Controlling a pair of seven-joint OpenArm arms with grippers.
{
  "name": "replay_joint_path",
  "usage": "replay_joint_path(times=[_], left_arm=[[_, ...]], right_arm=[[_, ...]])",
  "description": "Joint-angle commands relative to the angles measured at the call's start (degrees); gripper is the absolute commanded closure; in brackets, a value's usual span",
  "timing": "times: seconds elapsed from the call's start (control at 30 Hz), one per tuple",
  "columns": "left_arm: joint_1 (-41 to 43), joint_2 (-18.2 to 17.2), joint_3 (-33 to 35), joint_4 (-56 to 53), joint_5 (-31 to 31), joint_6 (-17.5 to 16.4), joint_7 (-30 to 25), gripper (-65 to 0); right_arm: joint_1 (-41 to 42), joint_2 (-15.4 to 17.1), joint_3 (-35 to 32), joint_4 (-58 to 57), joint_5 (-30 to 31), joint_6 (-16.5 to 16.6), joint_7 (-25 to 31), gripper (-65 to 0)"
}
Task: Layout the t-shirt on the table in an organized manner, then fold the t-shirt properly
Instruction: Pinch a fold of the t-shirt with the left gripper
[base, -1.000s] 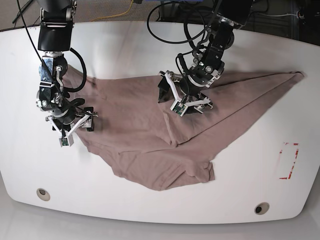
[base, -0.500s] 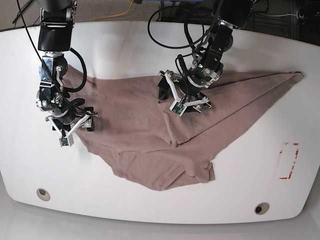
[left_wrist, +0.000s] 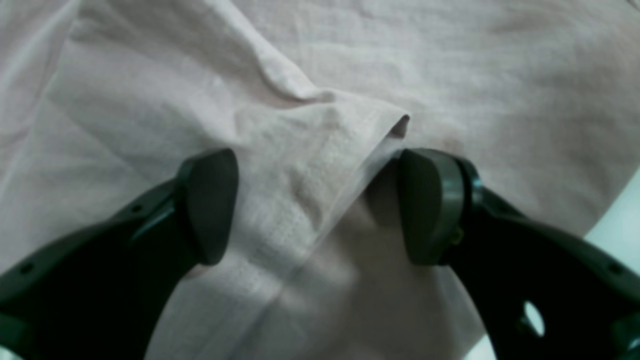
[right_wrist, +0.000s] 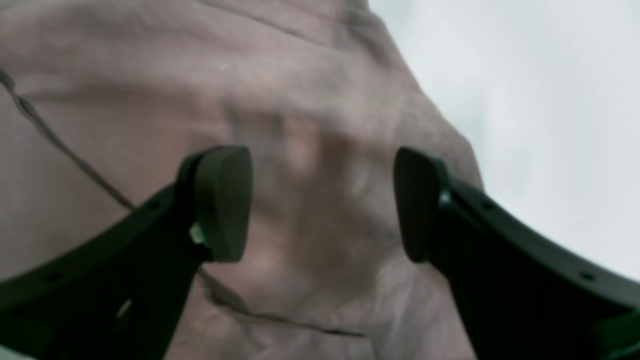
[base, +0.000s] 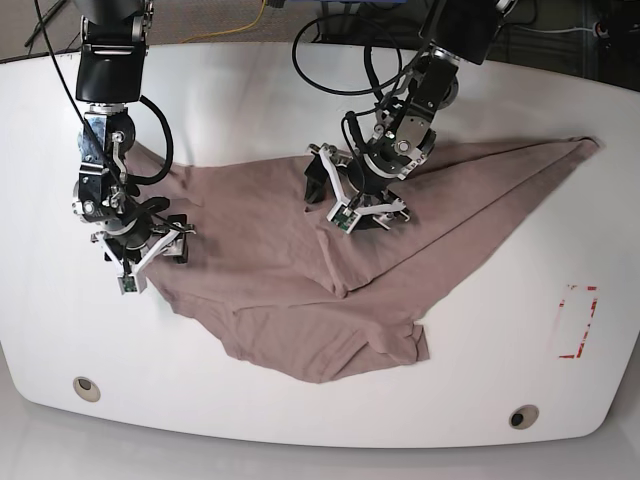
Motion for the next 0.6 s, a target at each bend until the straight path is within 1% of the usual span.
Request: replay_joint_path(times=[0.0,0.17,0.2,0.3,0.4,0.5,0.57], left_arm=[[-0.6,0.4,0.1,0.6,0.2,-0.2,-0.2,-45.5],[-0.6,0.4,0.1,0.8,0.2,0.0,-0.2,-45.1],[-0.6,0.4,0.1,0.8,0.3,0.0,-0.2,-44.2],[-0.7,0.4,0.1,0.8,0.4,0.0,-0.2,-38.0],[-0.8,0.4,0.0,0.8,0.4,0.0,-0.2,-27.9],[-1.5,0.4,0.0,0.6,0.5,0.0,-0.2,-19.5],[-1.7,0.4,0.0,0.5,0.5,0.0,-0.2,-15.4]], right_arm=[[1.3,0.9,0.4,1.2,0.2,0.2,1.3,-42.5],[1.3,0.9,0.4,1.2,0.2,0.2,1.3,-42.5],[1.3,0.9,0.4,1.2,0.2,0.2,1.3,-42.5],[1.3,1.0,0.4,1.2,0.2,0.2,1.3,-42.5],[1.3,1.0,0.4,1.2,0.2,0.2,1.3,-42.5],[1.3,1.0,0.4,1.2,0.2,0.2,1.3,-42.5],[1.3,1.0,0.4,1.2,0.2,0.2,1.3,-42.5]])
